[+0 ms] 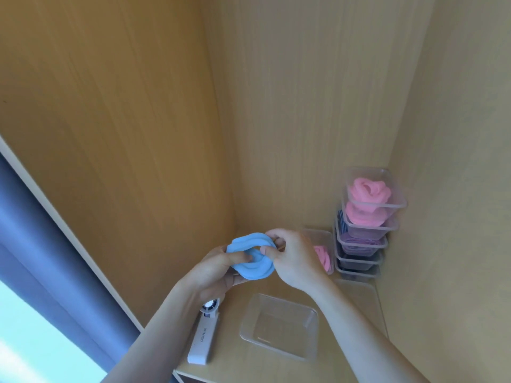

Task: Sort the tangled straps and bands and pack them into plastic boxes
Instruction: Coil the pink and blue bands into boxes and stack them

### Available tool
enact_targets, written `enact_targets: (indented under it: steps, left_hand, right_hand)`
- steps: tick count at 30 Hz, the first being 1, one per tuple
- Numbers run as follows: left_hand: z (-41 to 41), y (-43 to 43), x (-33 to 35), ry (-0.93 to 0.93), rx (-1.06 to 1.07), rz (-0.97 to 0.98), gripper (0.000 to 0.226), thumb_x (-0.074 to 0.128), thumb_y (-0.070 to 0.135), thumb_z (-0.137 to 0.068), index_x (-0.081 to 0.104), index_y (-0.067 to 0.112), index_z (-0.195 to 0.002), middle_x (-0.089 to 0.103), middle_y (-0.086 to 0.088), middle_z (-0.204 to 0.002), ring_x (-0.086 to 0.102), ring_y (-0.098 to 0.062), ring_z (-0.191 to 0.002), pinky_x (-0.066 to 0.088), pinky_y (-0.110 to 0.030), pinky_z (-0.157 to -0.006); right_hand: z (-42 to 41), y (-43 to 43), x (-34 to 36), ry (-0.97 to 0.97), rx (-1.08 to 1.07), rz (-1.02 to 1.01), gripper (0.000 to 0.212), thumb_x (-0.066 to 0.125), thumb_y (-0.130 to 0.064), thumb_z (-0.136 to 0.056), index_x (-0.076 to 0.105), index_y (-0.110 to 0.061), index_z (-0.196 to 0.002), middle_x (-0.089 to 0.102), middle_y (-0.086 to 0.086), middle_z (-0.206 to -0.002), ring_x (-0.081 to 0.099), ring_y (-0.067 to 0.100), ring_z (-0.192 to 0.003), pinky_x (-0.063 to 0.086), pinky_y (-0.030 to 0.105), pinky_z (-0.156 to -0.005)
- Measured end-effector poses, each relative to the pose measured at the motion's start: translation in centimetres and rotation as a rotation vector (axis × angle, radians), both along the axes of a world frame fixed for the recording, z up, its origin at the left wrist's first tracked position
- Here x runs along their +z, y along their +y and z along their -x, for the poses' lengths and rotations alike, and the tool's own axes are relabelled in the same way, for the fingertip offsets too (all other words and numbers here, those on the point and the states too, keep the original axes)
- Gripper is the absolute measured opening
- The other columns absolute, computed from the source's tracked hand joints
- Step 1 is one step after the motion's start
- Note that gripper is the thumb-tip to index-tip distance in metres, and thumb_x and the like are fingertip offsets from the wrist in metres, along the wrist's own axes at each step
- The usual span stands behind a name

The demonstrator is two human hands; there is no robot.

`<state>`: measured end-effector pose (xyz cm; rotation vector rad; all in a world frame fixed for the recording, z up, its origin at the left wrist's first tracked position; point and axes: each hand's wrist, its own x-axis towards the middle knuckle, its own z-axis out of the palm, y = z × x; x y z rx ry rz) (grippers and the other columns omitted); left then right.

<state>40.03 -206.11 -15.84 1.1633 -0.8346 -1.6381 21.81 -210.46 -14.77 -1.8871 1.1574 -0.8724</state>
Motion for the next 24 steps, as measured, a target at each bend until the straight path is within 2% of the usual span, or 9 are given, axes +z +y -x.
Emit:
enact_targets:
  steps: [3,7,9,13,16,17,19,21,24]
  left_hand:
    - [-0.7,0.2,-0.2,0.011,-0.005,-0.010,0.046,0.077,0.004,-0.081,0.065,0.001,-0.126,0.066,-0.023,-0.128,0.064,-0.036,-0.121,0.055,-0.043,-0.099]
    - [-0.5,0.5,-0.7,0.009,0.106,-0.041,0.042,0.070,-0.002,-0.084,0.062,-0.003,-0.126,0.068,-0.024,-0.123,0.066,-0.037,-0.116,0.057,-0.044,-0.097]
    - [-0.3,0.6,-0.7,0.035,0.158,-0.069,0.042,0.069,-0.001,-0.083,0.062,-0.004,-0.124,0.069,-0.024,-0.120,0.068,-0.036,-0.113,0.058,-0.043,-0.094]
    - [0.2,0.6,-0.7,0.113,0.263,-0.086,0.035,0.062,0.002,-0.089,0.062,-0.004,-0.123,0.071,-0.022,-0.117,0.072,-0.031,-0.104,0.060,-0.039,-0.089]
    - [0.4,0.7,-0.8,0.181,0.277,-0.033,0.036,0.056,0.006,-0.092,0.061,-0.001,-0.127,0.070,-0.020,-0.121,0.070,-0.030,-0.108,0.057,-0.039,-0.091]
    - [0.5,0.9,-0.7,0.208,0.257,-0.003,0.036,0.057,0.008,-0.092,0.063,0.000,-0.127,0.069,-0.020,-0.124,0.069,-0.030,-0.110,0.057,-0.038,-0.091]
    - [0.6,1.4,-0.7,0.281,0.192,0.059,0.035,0.059,0.013,-0.090,0.069,0.003,-0.123,0.065,-0.021,-0.130,0.067,-0.031,-0.115,0.057,-0.038,-0.090]
    - [0.6,1.9,-0.8,0.351,0.153,0.090,0.035,0.061,0.016,-0.088,0.072,0.005,-0.120,0.065,-0.020,-0.131,0.065,-0.032,-0.116,0.054,-0.040,-0.093]
    - [0.8,2.3,-1.3,0.476,0.108,0.123,0.026,0.061,0.016,-0.088,0.073,0.004,-0.106,0.069,-0.016,-0.106,0.066,-0.029,-0.099,0.040,-0.044,-0.097]
  right_hand:
    - [-0.1,0.2,0.1,-0.064,0.051,0.011,0.034,0.071,-0.019,-0.091,0.062,-0.048,-0.077,0.071,-0.009,-0.086,0.065,0.011,-0.080,0.052,0.023,-0.066]
    - [-0.4,0.5,-0.4,-0.100,0.079,-0.003,0.036,0.071,-0.016,-0.092,0.063,-0.050,-0.081,0.069,-0.021,-0.084,0.065,0.003,-0.079,0.052,0.014,-0.067]
    - [-0.5,0.4,-0.8,-0.117,0.067,-0.021,0.032,0.070,-0.016,-0.092,0.065,-0.047,-0.086,0.071,-0.019,-0.082,0.067,0.001,-0.080,0.055,0.017,-0.071]
    - [-1.3,0.0,-1.2,-0.090,0.003,-0.028,0.018,0.067,-0.015,-0.093,0.072,-0.033,-0.092,0.074,-0.004,-0.086,0.069,0.014,-0.081,0.058,0.034,-0.077]
    - [-1.6,-0.2,-1.2,-0.099,-0.027,-0.031,0.017,0.066,-0.013,-0.094,0.072,-0.028,-0.096,0.073,-0.006,-0.087,0.069,0.012,-0.083,0.056,0.028,-0.077]
    - [-1.5,-0.3,-1.1,-0.158,-0.004,-0.085,0.018,0.065,-0.011,-0.095,0.071,-0.028,-0.097,0.073,-0.007,-0.091,0.069,0.011,-0.087,0.057,0.026,-0.080]
    - [-1.2,-0.6,-1.0,-0.355,0.084,-0.280,0.018,0.065,-0.006,-0.096,0.071,-0.023,-0.100,0.075,0.003,-0.101,0.072,0.019,-0.097,0.060,0.033,-0.085]
    - [-0.9,-0.8,-1.0,-0.500,0.167,-0.389,0.017,0.064,-0.002,-0.096,0.071,-0.015,-0.104,0.076,0.009,-0.103,0.072,0.022,-0.098,0.062,0.036,-0.084]
    - [-1.0,-0.5,-2.1,-0.557,0.197,-0.363,0.020,0.062,0.001,-0.096,0.072,-0.013,-0.106,0.076,0.011,-0.102,0.072,0.020,-0.094,0.059,0.036,-0.087]
